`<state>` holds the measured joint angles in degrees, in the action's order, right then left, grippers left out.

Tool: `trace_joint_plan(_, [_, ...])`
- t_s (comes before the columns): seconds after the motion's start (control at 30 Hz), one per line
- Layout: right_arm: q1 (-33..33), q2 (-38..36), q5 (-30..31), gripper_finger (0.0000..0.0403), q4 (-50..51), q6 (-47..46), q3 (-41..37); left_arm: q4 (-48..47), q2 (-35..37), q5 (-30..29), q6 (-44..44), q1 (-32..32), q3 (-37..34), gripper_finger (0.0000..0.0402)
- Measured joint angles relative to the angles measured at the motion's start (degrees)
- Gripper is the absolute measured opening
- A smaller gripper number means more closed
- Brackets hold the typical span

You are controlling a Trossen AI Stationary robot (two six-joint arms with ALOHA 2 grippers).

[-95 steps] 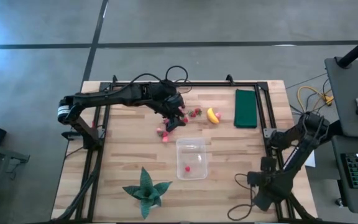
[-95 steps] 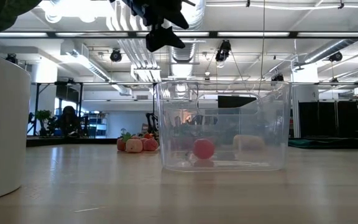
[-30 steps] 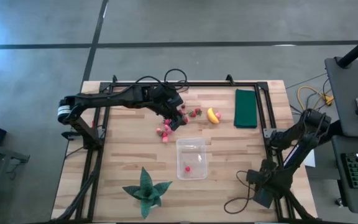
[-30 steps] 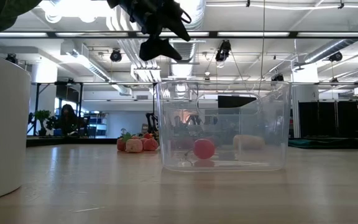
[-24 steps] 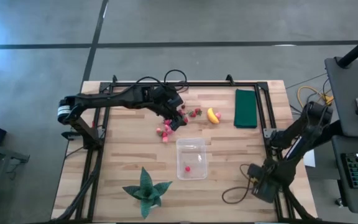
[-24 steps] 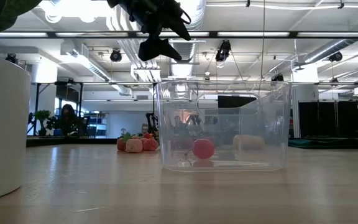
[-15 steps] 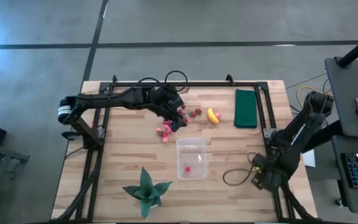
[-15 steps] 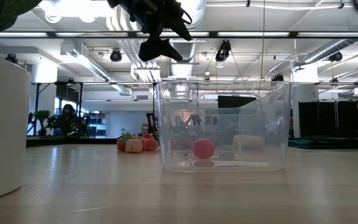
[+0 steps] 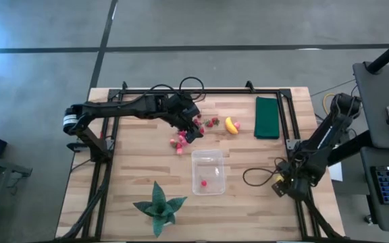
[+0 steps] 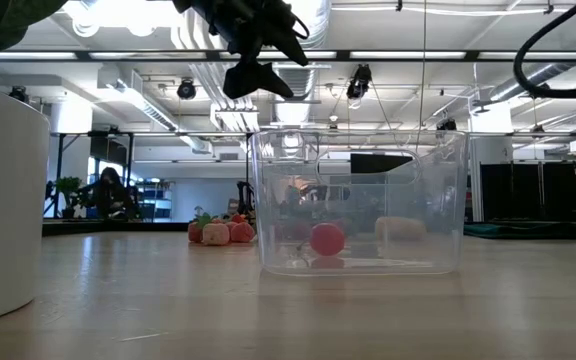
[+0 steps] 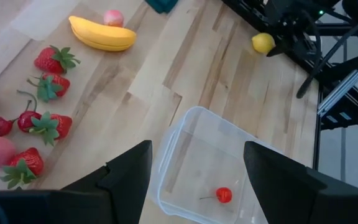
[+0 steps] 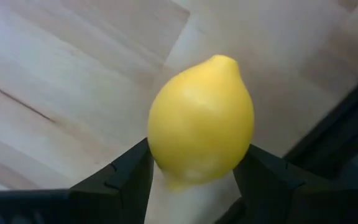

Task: Pick and placing Produce into tupperware
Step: Put the lemon into the transparent bin

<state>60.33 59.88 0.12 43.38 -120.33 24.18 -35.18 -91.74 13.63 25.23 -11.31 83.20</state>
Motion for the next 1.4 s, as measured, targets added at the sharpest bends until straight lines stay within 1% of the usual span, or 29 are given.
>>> trace_joint_plan(0.23, [-0.01,1.07,0.15,0.0201,0.10,-0.22,0.99,-0.07,0.00,-0.02,-0.04,-0.02,-0.11,0.0240])
trace_joint_plan(0.37, [-0.01,0.97,0.34,0.0201,2.19,-2.90,2.01,-0.09,0.00,-0.04,-0.07,-0.02,-0.11,0.0240])
trace_joint_plan(0.57, [-0.34,1.05,4.10,0.0204,5.46,-5.93,4.25,-0.09,0.00,-0.04,-0.09,-0.02,-0.11,0.0240])
trace_joint_plan(0.7, [-1.44,1.04,5.04,0.0228,5.91,-6.28,4.72,-0.07,0.00,-0.04,-0.52,-0.02,-0.13,0.0240])
trace_joint_plan(0.93, [-4.26,2.73,5.02,0.0288,6.56,-6.76,4.72,-0.29,0.00,-0.04,-0.58,-0.03,-0.13,0.0240])
trace_joint_plan(1.07, [-6.20,4.20,4.28,0.0312,6.29,-6.75,4.70,-0.88,0.00,-0.02,-0.68,-0.04,-0.13,0.0240])
trace_joint_plan(1.17, [-7.12,5.45,3.99,0.0319,5.41,-6.73,4.70,-1.89,0.00,-0.04,-1.73,-0.03,-0.23,0.0240])
trace_joint_plan(1.27, [-7.12,6.65,3.95,0.0317,5.42,-5.59,5.10,-1.86,0.00,-0.02,-2.03,-0.03,-0.58,0.0240])
trace_joint_plan(1.4, [-7.12,7.28,3.83,0.0309,5.71,1.15,6.57,-1.86,0.00,-0.02,-2.01,-0.02,-1.67,0.0240])
